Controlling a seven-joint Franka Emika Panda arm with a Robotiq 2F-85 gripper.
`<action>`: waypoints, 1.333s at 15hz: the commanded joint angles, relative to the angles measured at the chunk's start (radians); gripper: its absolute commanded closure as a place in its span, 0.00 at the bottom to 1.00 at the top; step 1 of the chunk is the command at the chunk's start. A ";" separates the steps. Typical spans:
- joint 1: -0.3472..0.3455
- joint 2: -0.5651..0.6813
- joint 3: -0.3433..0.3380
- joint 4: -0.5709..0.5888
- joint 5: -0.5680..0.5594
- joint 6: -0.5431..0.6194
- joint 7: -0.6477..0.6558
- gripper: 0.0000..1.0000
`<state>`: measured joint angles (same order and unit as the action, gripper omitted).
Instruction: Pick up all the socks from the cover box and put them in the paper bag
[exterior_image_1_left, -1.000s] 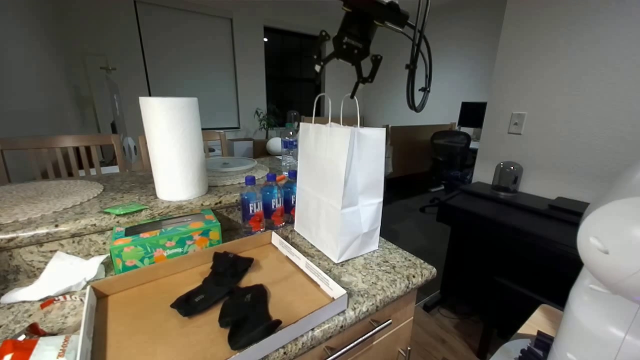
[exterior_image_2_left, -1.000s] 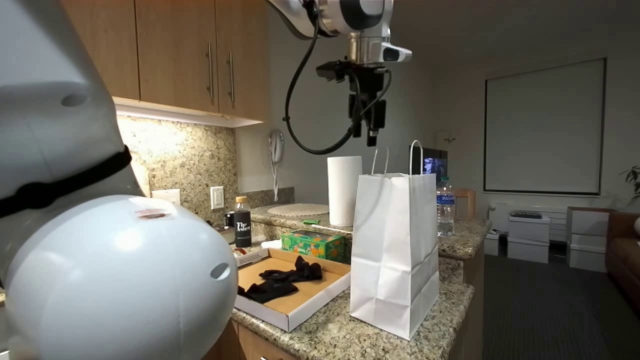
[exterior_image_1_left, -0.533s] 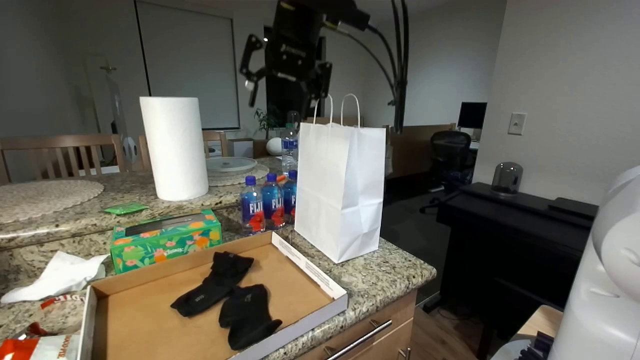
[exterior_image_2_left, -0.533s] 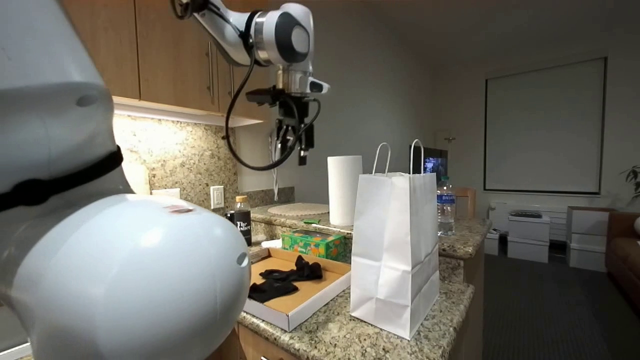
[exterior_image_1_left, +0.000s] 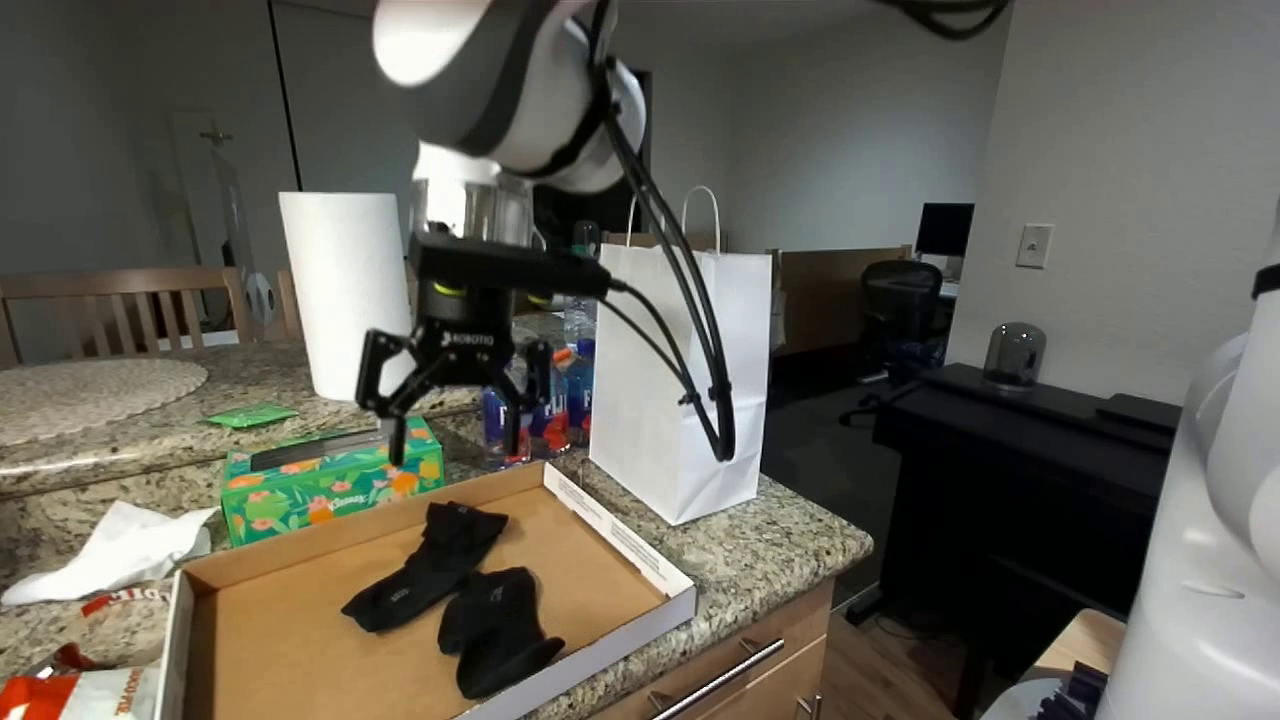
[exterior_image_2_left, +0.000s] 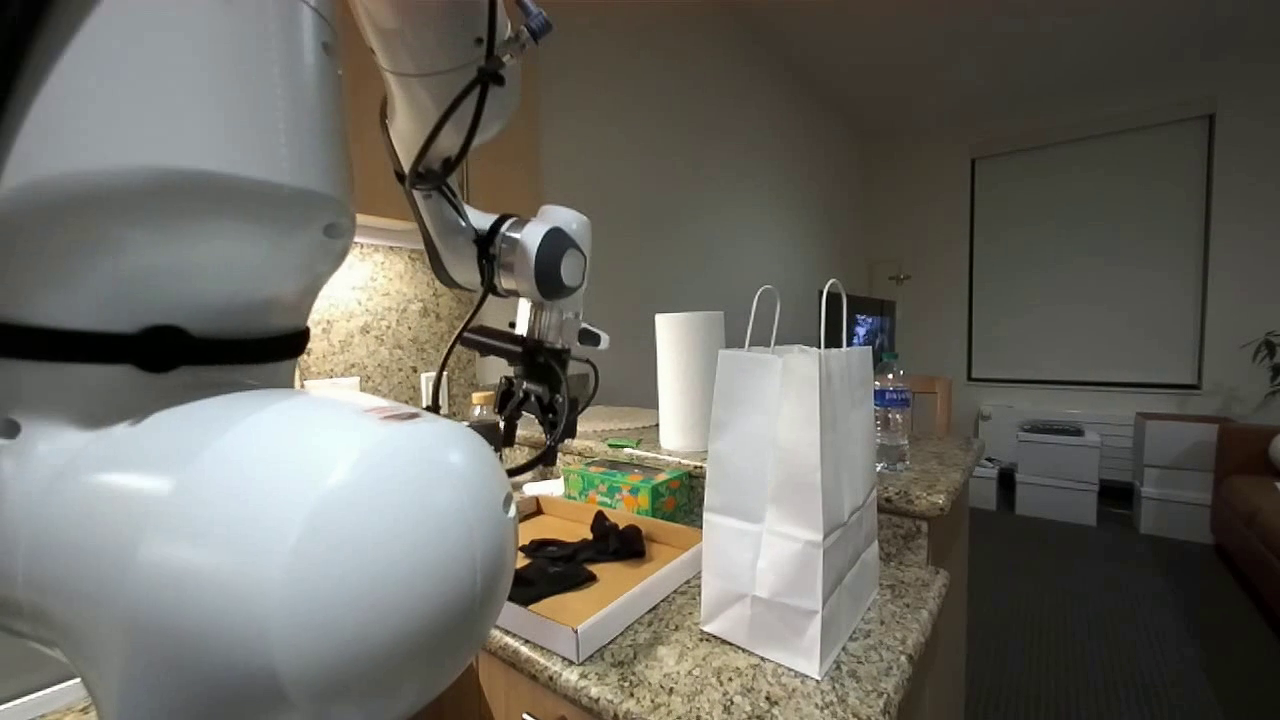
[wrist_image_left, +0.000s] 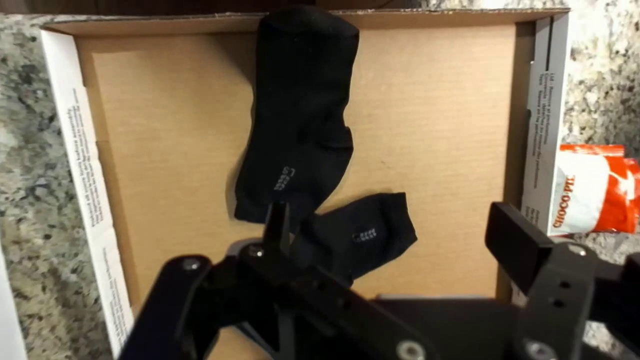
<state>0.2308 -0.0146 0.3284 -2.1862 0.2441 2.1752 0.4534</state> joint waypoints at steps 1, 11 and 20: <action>0.021 0.142 -0.022 0.026 0.001 0.083 -0.030 0.00; 0.086 0.340 -0.093 0.024 -0.012 0.257 0.087 0.00; 0.112 0.406 -0.146 0.045 -0.028 0.228 0.151 0.26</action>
<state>0.3208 0.3703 0.2049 -2.1575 0.2414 2.4118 0.5580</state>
